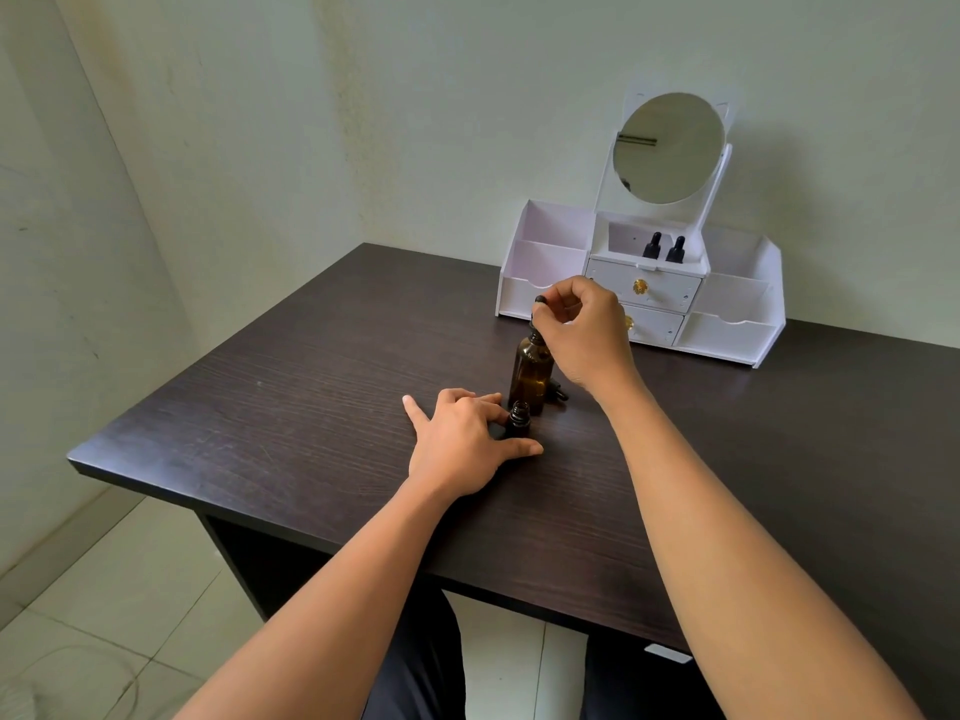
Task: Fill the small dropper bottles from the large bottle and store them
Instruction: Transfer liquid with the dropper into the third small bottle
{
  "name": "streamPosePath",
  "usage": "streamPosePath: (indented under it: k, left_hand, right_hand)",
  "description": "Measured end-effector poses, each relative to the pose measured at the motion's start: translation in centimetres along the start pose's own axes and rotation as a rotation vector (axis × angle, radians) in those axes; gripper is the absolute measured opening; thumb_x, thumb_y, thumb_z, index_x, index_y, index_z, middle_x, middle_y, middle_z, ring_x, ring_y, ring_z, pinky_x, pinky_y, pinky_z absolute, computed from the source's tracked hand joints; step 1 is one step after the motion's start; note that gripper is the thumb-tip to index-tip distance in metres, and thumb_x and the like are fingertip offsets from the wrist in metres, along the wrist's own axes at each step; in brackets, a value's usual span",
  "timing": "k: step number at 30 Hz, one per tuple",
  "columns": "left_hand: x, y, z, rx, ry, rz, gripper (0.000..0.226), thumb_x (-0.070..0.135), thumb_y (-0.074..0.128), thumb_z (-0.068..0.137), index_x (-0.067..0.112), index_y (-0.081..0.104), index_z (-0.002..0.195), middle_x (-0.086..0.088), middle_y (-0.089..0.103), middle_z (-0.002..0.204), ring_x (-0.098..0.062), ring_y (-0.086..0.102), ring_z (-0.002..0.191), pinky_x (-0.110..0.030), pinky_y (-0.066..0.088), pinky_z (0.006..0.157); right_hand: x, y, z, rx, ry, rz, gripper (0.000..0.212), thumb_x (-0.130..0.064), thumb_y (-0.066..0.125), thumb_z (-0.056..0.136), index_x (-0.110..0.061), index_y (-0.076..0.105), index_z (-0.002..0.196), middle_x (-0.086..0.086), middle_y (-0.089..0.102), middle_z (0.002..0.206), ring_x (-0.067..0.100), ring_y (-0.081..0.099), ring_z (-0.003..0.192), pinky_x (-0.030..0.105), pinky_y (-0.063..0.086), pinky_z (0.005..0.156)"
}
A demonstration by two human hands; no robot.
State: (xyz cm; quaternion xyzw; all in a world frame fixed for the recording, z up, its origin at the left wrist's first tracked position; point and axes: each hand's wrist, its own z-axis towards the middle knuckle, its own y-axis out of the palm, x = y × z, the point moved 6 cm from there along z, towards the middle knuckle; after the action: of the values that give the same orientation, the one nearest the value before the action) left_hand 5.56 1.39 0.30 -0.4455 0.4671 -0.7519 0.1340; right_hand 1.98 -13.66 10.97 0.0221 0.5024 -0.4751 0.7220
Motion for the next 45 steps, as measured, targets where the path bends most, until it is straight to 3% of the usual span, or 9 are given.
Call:
streamPosePath:
  k: [11,20,27,34,41,45]
  left_hand:
    - [0.1,0.0,0.0,-0.003,-0.001,0.010,0.066,0.075,0.063,0.074,0.032,0.068,0.124,0.017,0.050,0.146,-0.012,0.024,0.143,-0.071,-0.013,0.111]
    - [0.1,-0.1,0.0,-0.003,0.000,-0.002,0.064,0.074,0.065,0.074,0.032,0.068,0.123,0.016,0.050,0.147,-0.011,0.023,0.144,-0.070,-0.014,0.111]
    - [0.2,-0.1,-0.1,-0.009,0.001,0.013,0.066,0.074,0.063,0.075,0.031,0.067,0.125,0.016,0.048,0.148,-0.012,0.022,0.144,-0.070,-0.014,0.111]
    - [0.2,-0.1,-0.1,-0.014,0.002,0.022,0.065,0.074,0.063,0.075,0.032,0.067,0.124,0.016,0.048,0.148,-0.013,0.022,0.145,-0.070,-0.014,0.111]
    - [0.2,-0.2,-0.1,-0.011,-0.006,0.009,0.063,0.074,0.064,0.075,0.033,0.068,0.122,0.017,0.048,0.147,-0.012,0.022,0.144,-0.071,-0.013,0.112]
    - [0.1,-0.2,-0.1,-0.009,-0.012,0.000,0.064,0.074,0.065,0.074,0.032,0.069,0.122,0.017,0.049,0.147,-0.011,0.022,0.144,-0.070,-0.014,0.112]
  right_hand:
    - [0.4,0.0,-0.2,-0.020,0.022,-0.022,0.017,-0.022,0.071,0.088,-0.014,0.067,0.103,-0.004,0.065,0.089,0.006,0.060,0.078,0.014,0.048,0.067]
    - [0.3,0.2,-0.2,-0.042,0.038,-0.019,0.001,-0.015,0.066,0.091,-0.016,0.066,0.092,-0.009,0.062,0.083,0.004,0.057,0.075,0.016,0.044,0.065]
    - [0.6,0.2,-0.3,-0.041,0.062,-0.004,0.013,-0.021,0.069,0.090,-0.016,0.068,0.101,-0.006,0.065,0.091,0.011,0.063,0.083,0.023,0.052,0.070]
    - [0.7,0.0,-0.4,-0.053,0.089,0.008,0.014,-0.023,0.067,0.092,-0.016,0.069,0.103,-0.009,0.065,0.093,0.004,0.059,0.081,0.016,0.045,0.064]
    - [0.0,-0.9,-0.1,0.009,0.084,0.097,0.012,-0.021,0.067,0.092,-0.014,0.070,0.101,-0.001,0.069,0.094,0.007,0.062,0.082,0.017,0.048,0.063]
    - [-1.6,-2.5,0.3,0.096,0.010,0.144,0.009,-0.019,0.067,0.093,-0.016,0.069,0.100,-0.003,0.070,0.094,-0.005,0.061,0.073,0.007,0.046,0.061]
